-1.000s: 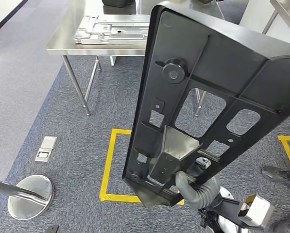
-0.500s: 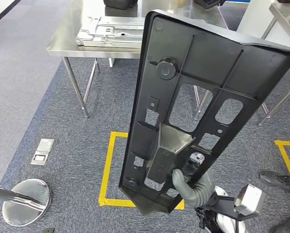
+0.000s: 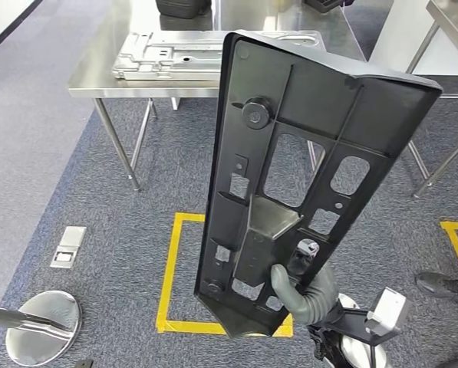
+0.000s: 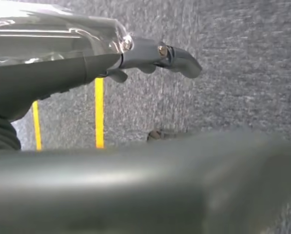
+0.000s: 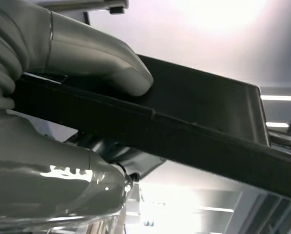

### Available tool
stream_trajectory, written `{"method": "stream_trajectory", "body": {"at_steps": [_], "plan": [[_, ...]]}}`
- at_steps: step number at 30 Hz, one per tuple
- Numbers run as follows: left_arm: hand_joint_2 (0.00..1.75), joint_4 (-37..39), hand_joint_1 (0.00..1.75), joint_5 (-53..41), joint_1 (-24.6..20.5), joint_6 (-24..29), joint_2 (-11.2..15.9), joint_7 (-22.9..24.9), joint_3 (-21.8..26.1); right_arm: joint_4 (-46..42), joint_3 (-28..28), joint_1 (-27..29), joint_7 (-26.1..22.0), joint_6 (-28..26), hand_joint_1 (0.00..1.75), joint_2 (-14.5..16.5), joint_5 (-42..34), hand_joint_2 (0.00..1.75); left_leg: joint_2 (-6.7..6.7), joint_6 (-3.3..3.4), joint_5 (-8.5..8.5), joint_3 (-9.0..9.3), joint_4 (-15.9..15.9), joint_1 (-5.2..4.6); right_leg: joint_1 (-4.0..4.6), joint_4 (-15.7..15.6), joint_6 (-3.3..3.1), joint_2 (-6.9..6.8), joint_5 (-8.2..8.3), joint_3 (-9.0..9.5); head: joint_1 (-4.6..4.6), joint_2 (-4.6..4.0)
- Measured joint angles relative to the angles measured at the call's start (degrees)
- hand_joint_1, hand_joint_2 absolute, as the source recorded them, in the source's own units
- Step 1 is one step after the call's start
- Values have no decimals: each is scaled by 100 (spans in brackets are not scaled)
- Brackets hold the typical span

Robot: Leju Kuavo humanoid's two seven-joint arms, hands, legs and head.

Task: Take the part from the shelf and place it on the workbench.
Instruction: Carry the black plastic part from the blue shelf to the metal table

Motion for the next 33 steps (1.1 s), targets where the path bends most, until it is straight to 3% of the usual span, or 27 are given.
{"method": "stream_trajectory", "body": {"at_steps": [3, 4, 5, 7, 9, 13, 15, 18, 19, 20, 21, 23, 24, 25, 29, 31, 33], "plan": [[175, 0, 0, 1, 18, 15, 8, -2, -1, 20, -9, 9, 2, -31, 175, 4, 11, 175, -1, -71, -375, -594, 1047, 26, -8, -5, -38, -6, -45, 50, -1, 0], [175, 0, 0, 1, 26, 16, 11, -2, -1, 32, -13, 12, 2, -31, 175, 4, 15, 175, -1, -81, -359, -731, 1223, 30, -9, -5, -37, 0, -64, 70, -1, 0], [175, 0, 0, 1, 31, 16, 11, -2, -1, 42, -18, 15, 3, -32, 175, 4, 21, 175, -1, -85, -228, -765, 1183, 34, -11, -4, -29, 8, -87, 101, -1, 0], [175, 0, 0, 3, 33, 16, 13, -3, -1, 52, -25, 17, 4, -32, 175, 4, 44, 175, -2, -70, 252, -551, 551, 39, -14, -5, 3, 21, -149, 190, -2, 0], [175, 0, 0, 6, 27, 16, 16, -3, -1, 57, -32, 11, 9, -34, 175, 4, 72, 175, -9, -33, 528, -309, -44, 22, 0, 2, 55, 29, -204, 241, -4, 0], [175, 0, 0, 7, 24, 16, 25, -3, -1, 59, -38, 6, 26, -37, 175, 4, 90, 175, -17, 84, 490, -228, -249, 1, 4, -33, 175, 28, -237, 266, -3, 0], [175, -1, 0, 7, 21, 16, 27, -7, -1, 57, -41, -4, 26, -38, 175, 3, 94, 175, -12, 158, 489, -174, -298, 27, 4, 180, 222, 21, -383, 198, -2, 0], [175, -2, 0, 7, 14, 16, 31, -8, -1, 72, -44, 7, 26, -40, 175, -2, 97, 175, -1, 228, 456, -120, -317, 27, 5, 1184, 240, 17, -784, -342, 1, 0], [175, -2, 0, 7, 17, 16, 31, -7, -1, 84, -43, 17, 27, -40, 175, -5, 98, 175, 0, 237, 441, -103, -317, 21, 4, 1438, 241, 17, -818, -506, 1, 0], [175, -2, 0, 7, 21, 16, 31, -7, -1, 95, -44, 22, 27, -41, 175, -8, 98, 175, -2, 240, 422, -80, -317, 16, 5, 1487, 240, 17, -733, -579, 1, 0], [175, -1, 0, 7, 23, 16, 31, -6, -1, 103, -44, 22, 28, -41, 175, -10, 98, 175, -5, 235, 399, -46, -317, 13, 6, 1314, 235, 17, -546, -543, 1, 0], [175, 0, 0, 7, 23, 16, 31, -6, -1, 110, -44, 18, 28, -41, 175, -12, 99, 175, -11, 198, 336, 36, -316, 3, 19, 617, 202, 12, -102, -284, 0, 0], [175, 0, 0, 7, 20, 16, 31, -7, -1, 110, -43, 11, 28, -41, 175, -13, 101, 175, -13, 170, 307, 60, -311, -4, 31, 315, 177, 9, 12, -158, 1, 0], [175, 0, 0, 7, 16, 16, 31, -7, -1, 110, -42, 6, 28, -41, 175, -13, 104, 175, -12, 142, 286, 73, -311, -9, 45, 135, 151, 8, 49, -83, -1, 0], [175, -1, 0, 4, -2, 16, 32, -10, -2, 105, -41, 1, 29, -41, 175, -16, 116, 175, -4, 26, 220, 103, -311, -4, 37, 5, 41, 13, 1, -10, -2, 0], [175, -1, 0, 2, -9, 14, 32, -13, -3, 102, -39, -3, 28, -41, 175, -14, 120, 175, -6, -29, 19, -63, 60, 5, 4, -32, -15, -4, -13, 46, -4, 0], [175, -1, 0, 1, 5, 14, 39, -13, -3, 103, -38, 0, 28, -41, 175, -10, 123, 175, -6, -68, -263, -476, 799, 18, 4, -33, -44, -10, -51, 82, -4, 0]]}}
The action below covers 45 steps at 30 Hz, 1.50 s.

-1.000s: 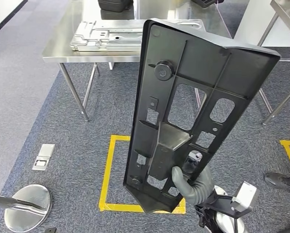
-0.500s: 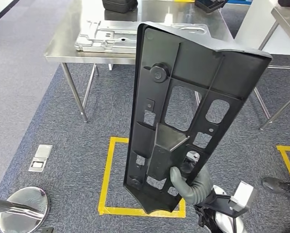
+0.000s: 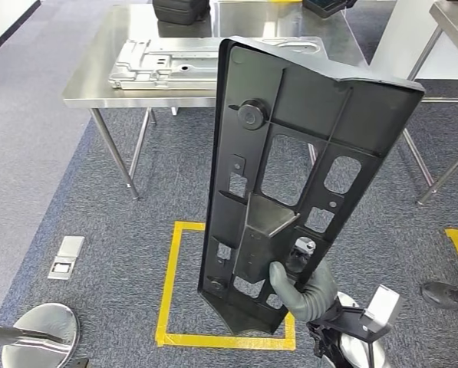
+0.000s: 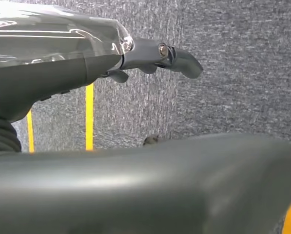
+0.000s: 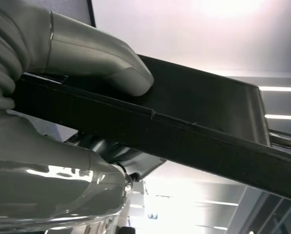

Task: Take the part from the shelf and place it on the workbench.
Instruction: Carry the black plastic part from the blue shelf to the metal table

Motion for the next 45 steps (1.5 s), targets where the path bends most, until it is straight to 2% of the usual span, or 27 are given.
{"method": "stream_trajectory", "body": {"at_steps": [1, 2, 3, 5, 7, 9, 12, 13, 15, 16, 17, 18, 20, 21, 22, 24, 27, 29, 31, 32, 33, 36, 37, 39, 42, 43, 45], "plan": [[175, -1, 0, 0, 13, 1, 4, -1, 0, 1, 0, 6, 0, 0, 175, 1, 3, 175, 0, -13, -58, -188, 290, 4, 0, 0, -3, 3, -23, 23, 1, 0], [175, -1, 0, 0, 24, 0, 7, -2, 0, 1, 0, 11, 0, 0, 175, 1, 8, 175, 0, -17, -7, -295, 400, 5, -2, 0, 2, 10, -50, 54, 0, 0], [175, -1, 0, -1, 31, 0, 8, -3, -1, 1, 0, 14, 0, 0, 175, 1, 14, 175, 0, -14, 168, -286, 274, 6, -4, 0, 12, 16, -83, 101, 0, 0], [175, 1, 0, -2, 36, -1, 13, -7, -2, 2, 0, 14, -1, 0, 175, 1, 23, 175, -2, 13, 643, -37, -404, 4, -7, -1, 48, 23, -162, 217, -1, 0], [175, -1, 0, -5, 30, -1, 18, -9, -2, 2, 1, 4, -5, 0, 175, 1, 25, 175, -3, 59, 840, 190, -926, -17, 5, 2, 104, 32, -229, 283, -1, 0], [175, -2, 0, -9, 22, 0, 21, -11, -3, 2, 2, -4, -9, 0, 175, 1, 26, 175, -4, 118, 778, 237, -1031, -44, 13, -18, 164, 36, -259, 298, -2, 0], [175, -2, 0, -9, 15, 1, 23, -22, -7, -3, 2, -8, -21, 0, 175, 1, 31, 175, -2, 224, 750, 287, -1088, -14, 3, 99, 250, 25, -369, 273, -1, 0], [175, -1, 0, -9, 9, 1, 24, -27, -8, -5, 2, -11, -28, 0, 175, -2, 33, 175, 1, 259, 739, 315, -1104, 0, 1, 330, 268, 24, -483, 161, 0, 0], [175, -1, 0, -9, 3, 2, 25, -32, -9, -7, 2, -4, -37, 0, 175, -9, 34, 175, 7, 302, 690, 364, -1108, -4, 1, 1085, 283, 24, -767, -268, 1, 0], [175, -1, 0, -9, 5, 3, 25, -32, -9, -5, 2, 3, -38, 0, 175, -14, 34, 175, 8, 312, 659, 397, -1107, -7, 0, 1426, 289, 24, -838, -492, 1, 0], [175, -2, 0, -9, 9, 3, 25, -32, -10, -4, 2, 8, -38, 0, 175, -18, 35, 175, 6, 310, 623, 440, -1107, -9, 1, 1597, 290, 24, -798, -640, 1, 0], [175, -2, 0, -9, 12, 3, 25, -30, -11, -3, 2, 9, -38, 0, 175, -23, 37, 175, 2, 303, 583, 495, -1107, -10, 2, 1540, 289, 24, -638, -680, 1, 0], [175, -1, 0, -13, 12, 3, 25, -26, -17, -2, 2, 8, -38, 0, 175, -32, 48, 175, -6, 277, 488, 635, -1109, -9, 6, 897, 263, 23, -130, -482, 1, 0], [175, -1, 0, -15, 7, 3, 25, -22, -23, -1, 2, 9, -39, 0, 175, -38, 54, 175, -8, 252, 440, 690, -1108, -15, 20, 573, 240, 20, 51, -359, 0, 0], [175, -1, 0, -18, -2, 3, 25, -17, -29, 0, 2, 8, -40, -1, 175, -44, 60, 175, -8, 225, 402, 722, -1107, -20, 33, 330, 210, 17, 125, -263, 2, 0], [175, -1, 0, -30, -19, 3, 25, -4, -45, 1, -1, 10, -43, -7, 175, -52, 69, 175, -6, 165, 365, 736, -1130, -24, 65, 188, 154, 20, 70, -209, 0, 0], [175, 0, 0, -46, -41, 1, 20, 10, -74, -9, -3, 12, -43, -40, 175, -55, 80, 175, -1, 75, 271, 745, -1062, -22, 25, 107, 68, 22, 13, -129, -4, 0], [175, 1, 0, -51, -50, 1, 13, 17, -86, -14, -2, 5, -41, -52, 175, -52, 91, 175, -3, 23, 36, 492, -537, -10, -4, 74, 15, 6, -32, -47, -11, 0], [175, 1, 0, -54, -38, 1, 12, 26, -89, -10, -2, 5, -34, -55, 175, -51, 107, 175, -3, -14, -193, 12, 229, 4, -9, 72, -5, 4, -100, 20, -13, 0], [175, 1, 0, -55, -29, 0, 12, 29, -89, -8, -1, 9, -31, -56, 175, -51, 114, 175, -3, -24, -183, -173, 455, 7, -10, 73, -2, 10, -140, 66, -13, 0], [175, 1, 0, -56, -22, -1, 12, 32, -90, -6, -1, 12, -28, -57, 175, -51, 121, 175, -3, -25, -43, -253, 456, 8, -12, 73, 6, 17, -183, 126, -13, 0], [175, 1, 0, -60, -15, -2, 12, 33, -93, -3, 0, 6, -11, -69, 175, -49, 137, 175, -6, 28, 723, -37, -426, -7, -10, 69, 57, 31, -340, 341, -13, 0], [175, 1, 0, -60, -15, -5, 12, 33, -94, -1, 1, 2, 5, -76, 175, -49, 145, 175, -7, 64, 838, 51, -678, -21, -6, 67, 86, 37, -377, 375, -15, 0], [175, 1, 0, -61, -17, -14, 12, 41, -96, 6, 2, -2, 69, -87, 175, -51, 157, 175, -11, 134, 781, 118, -869, -52, 4, 62, 156, 46, -394, 375, -17, 0], [175, 1, 0, -69, -3, -9, 1, 65, -100, 42, 8, -4, 184, -103, 175, -56, 151, 175, -20, 219, 699, 237, -1012, -19, 1, 174, 247, 32, -394, 368, -16, 0], [175, 1, 0, -74, 2, -5, -3, 74, -101, 61, 10, -11, 208, -115, 175, -57, 143, 175, -23, 247, 685, 293, -1041, -3, 1, 333, 263, 29, -464, 302, -16, 0], [175, 1, 0, -81, 8, 1, -9, 88, -103, 110, 14, -13, 252, -155, 175, -60, 111, 175, -22, 287, 635, 371, -1066, 5, 0, 943, 284, 27, -724, -55, -13, 0]]}}
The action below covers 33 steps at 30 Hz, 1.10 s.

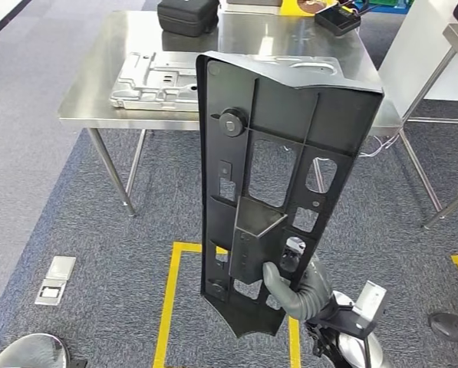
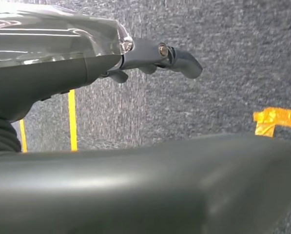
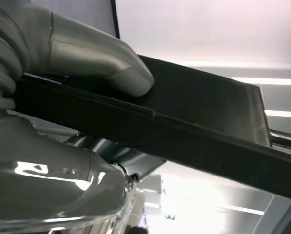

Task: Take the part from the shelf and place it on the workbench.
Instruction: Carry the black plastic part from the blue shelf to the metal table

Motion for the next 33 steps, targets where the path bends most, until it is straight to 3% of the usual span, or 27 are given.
{"method": "stream_trajectory", "body": {"at_steps": [2, 3, 4, 6, 8, 10, 13, 14, 16, 17, 18, 19, 21, 23, 25, 27, 29, 31, 32, 33], "plan": [[175, 0, 0, -1, 15, 0, -6, 10, -1, 63, 2, 16, 45, -38, 175, -3, -33, 175, 1, 11, -68, 71, 0, -8, 0, 577, 13, 0, -151, -440, 1, 0], [175, 0, 0, -4, 25, 0, -11, 15, -2, 95, 2, 22, 62, -54, 175, -4, -46, 175, 0, 9, -109, 124, 0, -11, 1, 620, 14, 0, -61, -551, 1, 0], [175, 0, 0, -8, 31, -1, -18, 19, -5, 120, 1, 24, 78, -70, 175, -5, -56, 175, -2, 5, -152, 190, 0, -12, 2, 449, 9, 0, 150, -560, 1, 0], [175, 0, 0, -16, 34, -1, -42, 25, -15, 162, 1, 22, 108, -109, 175, -5, -75, 175, -5, -15, -247, 330, -7, -12, 11, -200, -25, -6, 664, -407, -1, 0], [175, 0, 0, -18, 29, -2, -67, 34, -26, 196, 0, 22, 138, -132, 175, -7, -97, 175, -6, -76, -325, 403, -23, -13, 45, -627, -85, -18, 803, -322, -1, 0], [175, 0, 0, 16, 31, -2, -90, 50, -31, 169, -10, 62, 167, -126, 175, -60, -174, 175, -7, -153, -353, 452, -14, -16, 68, -712, -158, -20, 746, -301, -2, 0], [175, 0, 0, 91, 37, 3, -117, 57, -27, -144, -83, 206, 239, -17, 175, -326, -464, 175, -8, -226, -423, 439, 227, -14, 17, -771, -250, -33, 751, -135, -9, 0], [175, 0, 0, 99, 37, 4, -125, 57, -26, -266, -119, 247, 266, 25, 175, -425, -549, 175, -8, -251, -520, 307, 479, -8, 3, -789, -273, -38, 727, -89, -14, 0], [175, 0, 0, 105, 44, 11, -136, 59, -25, -442, -187, 323, 297, 77, 175, -585, -646, 175, -8, -302, -798, -125, 1151, 5, 2, -794, -299, -29, 663, -34, -20, 0], [175, 0, 0, 107, 54, 15, -137, 61, -24, -500, -214, 370, 304, 90, 175, -643, -665, 175, -8, -318, -885, -329, 1399, 8, 2, -794, -299, -20, 625, 0, -21, 0], [175, 0, 0, 107, 65, 17, -140, 63, -24, -547, -233, 417, 307, 98, 175, -695, -674, 175, -8, -325, -866, -462, 1485, 9, 2, -794, -294, -11, 583, 49, -21, 0], [175, 0, 0, 107, 76, 17, -142, 64, -24, -591, -248, 457, 310, 104, 175, -740, -677, 175, -8, -319, -711, -503, 1372, 8, 1, -794, -285, -3, 536, 113, -21, 0], [175, 0, 0, 107, 90, 17, -146, 66, -23, -661, -263, 510, 303, 107, 175, -814, -655, 175, -8, -274, -177, -411, 773, -1, -1, -797, -261, 3, 435, 258, -21, 0], [175, 0, 0, 107, 100, 17, -149, 67, -20, -710, -281, 550, 273, 112, 175, -876, -608, 175, -7, -205, 106, -364, 322, -40, -2, -803, -213, 7, 363, 324, -22, 0], [175, 0, 0, 107, 115, 17, -152, 71, -17, -754, -311, 610, 248, 117, 175, -930, -570, 175, -9, -139, 92, -385, 215, -81, -2, -833, -141, 12, 318, 335, -22, 0], [175, 0, 0, 107, 120, 17, -162, 69, -17, -810, -350, 655, 230, 123, 175, -984, -552, 175, -10, -75, 108, -322, 132, -59, 0, -843, -73, 7, 254, 377, -21, 0], [175, 0, 0, 120, 102, 17, -172, 59, -16, -862, -393, 679, 193, 158, 175, -1046, -544, 175, -7, -11, 91, -221, 58, -23, 3, -564, -35, 1, 90, 280, -17, 0], [175, 0, 0, 136, 84, 16, -184, 52, -14, -885, -438, 725, 151, 216, 175, -1112, -546, 175, -4, 31, 35, -137, 40, -17, -1, 109, -9, -1, -162, -100, -13, 0], [175, 0, 0, 139, 80, 15, -194, 50, -14, -887, -465, 755, 134, 252, 175, -1140, -550, 175, -5, 35, 0, -100, 39, -16, -4, 428, 6, -2, -229, -321, -13, 0], [175, 0, 0, 140, 81, 15, -202, 50, -13, -887, -493, 784, 121, 283, 175, -1163, -555, 175, -6, 29, -40, -56, 40, -15, -5, 604, 19, -2, -197, -481, -13, 0]]}}
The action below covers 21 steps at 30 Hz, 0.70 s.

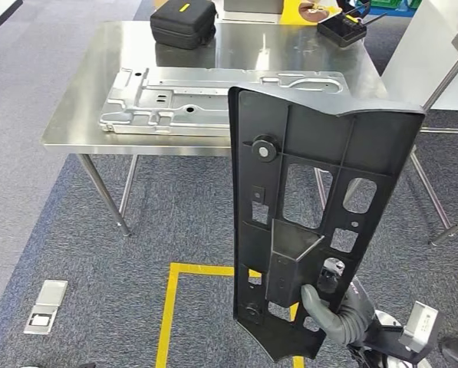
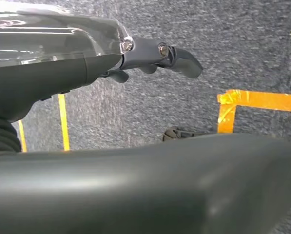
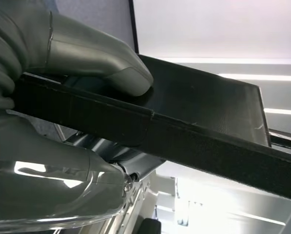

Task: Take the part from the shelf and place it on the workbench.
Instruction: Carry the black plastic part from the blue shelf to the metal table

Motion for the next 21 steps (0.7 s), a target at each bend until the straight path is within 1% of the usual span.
{"method": "stream_trajectory", "body": {"at_steps": [1, 2, 3, 4, 5, 6, 7, 9, 10, 11, 12, 13, 14, 15, 16, 17, 18, 19, 20, 21], "plan": [[175, 0, 0, 0, 3, 0, -6, 0, 0, 0, -29, 19, -10, 27, 175, -18, -6, 175, -2, -11, -43, 54, 0, 4, 0, -33, 10, -1, 149, -60, -1, 0], [175, 0, 0, 0, 6, 0, -11, 0, 0, 0, -57, 26, -17, 49, 175, -33, -11, 175, -3, -25, -88, 121, 0, 9, 0, -273, 16, -2, 396, -17, -1, 0], [175, 0, 0, 0, 6, 0, -15, -1, 0, 0, -82, 27, -23, 63, 175, -47, -16, 175, -4, -43, -136, 191, 0, 15, 1, -608, 15, -3, 647, 93, -1, 0], [175, 0, 0, 0, -2, 1, -18, -1, 1, 1, -105, 27, -29, 80, 175, -58, -21, 175, -6, -69, -180, 247, 2, 11, 12, -910, 8, -4, 836, 202, 1, 0], [175, 0, 0, 0, -12, 1, -20, -2, 1, -1, -131, 24, -35, 99, 175, -66, -25, 175, -8, -95, -213, 278, 5, 5, 23, -1142, -14, -5, 919, 291, 3, 0], [175, 0, 0, 0, -22, 1, -22, -2, 1, -2, -154, 22, -39, 115, 175, -71, -28, 175, -9, -119, -233, 289, -1, -2, 35, -1249, -45, -2, 917, 334, 2, 0], [175, 0, 0, 0, -31, 1, -24, -2, 2, -3, -173, 21, -41, 127, 175, -72, -32, 175, -10, -141, -239, 289, -14, -9, 47, -1282, -77, 2, 883, 344, 3, 0], [175, 0, 0, 0, -39, 1, -27, -1, 1, -5, -207, 22, -44, 138, 175, -73, -39, 175, -9, -186, -264, 297, -31, -5, 30, -1331, -145, 6, 853, 366, 1, 0], [175, 0, 0, 0, -44, 1, -30, -1, 1, -6, -221, 22, -44, 149, 175, -73, -41, 175, -9, -214, -315, 273, 37, -4, 16, -1351, -177, -1, 846, 385, 3, 0], [175, 0, 0, -1, -47, 2, -32, 1, 0, -7, -235, 21, -45, 167, 175, -73, -42, 175, -9, -241, -414, 189, 216, -2, 1, -1369, -210, -11, 837, 407, 3, 0], [175, 0, 0, -2, -46, 2, -34, 3, 0, -7, -247, 23, -46, 189, 175, -73, -42, 175, -9, -265, -552, 40, 510, 2, -5, -1377, -240, -24, 822, 428, 2, 0], [175, 0, 0, -4, -42, 2, -36, 6, 0, -7, -255, 23, -47, 213, 175, -73, -42, 175, -9, -282, -702, -168, 889, 5, -4, -1378, -264, -33, 803, 444, 2, 0], [175, 0, 0, -6, -35, 2, -37, 9, 1, -6, -261, 25, -47, 229, 175, -71, -42, 175, -9, -294, -810, -380, 1251, 8, -1, -1378, -280, -38, 786, 462, 2, 0], [175, 0, 0, -9, -27, 2, -37, 12, 1, -5, -264, 26, -47, 240, 175, -69, -42, 175, -9, -296, -828, -538, 1484, 7, 2, -1377, -288, -38, 766, 485, 2, 0], [175, 0, 0, -11, -21, 2, -37, 13, 1, -5, -269, 25, -47, 245, 175, -67, -42, 175, -9, -286, -722, -602, 1509, 4, 5, -1377, -289, -33, 743, 518, 2, 0], [175, 0, 0, -13, -18, 2, -37, 13, 1, -4, -274, 24, -47, 245, 175, -64, -42, 175, -9, -263, -506, -558, 1306, -1, 9, -1377, -286, -27, 716, 564, 2, 0], [175, 0, 0, -15, -18, 2, -37, 13, 0, -4, -279, 23, -47, 246, 175, -63, -42, 175, -10, -224, -241, -439, 947, -13, 11, -1379, -280, -21, 685, 611, 2, 0], [175, 0, 0, -16, -19, 2, -34, 13, 1, -3, -282, 21, -47, 251, 175, -61, -42, 175, -10, -177, -37, -312, 616, -33, 13, -1381, -268, -18, 657, 649, 3, 0], [175, 0, 0, -17, -20, 3, -33, 13, 1, -1, -284, 19, -47, 262, 175, -58, -42, 175, -11, -133, 89, -210, 349, -56, 12, -1381, -249, -11, 636, 669, 3, 0], [175, 0, 0, -17, -23, 3, -31, 13, 2, 2, -284, 17, -46, 277, 175, -55, -42, 175, -11, -96, 118, -154, 197, -82, 7, -1384, -225, -7, 625, 667, 3, 0]]}}
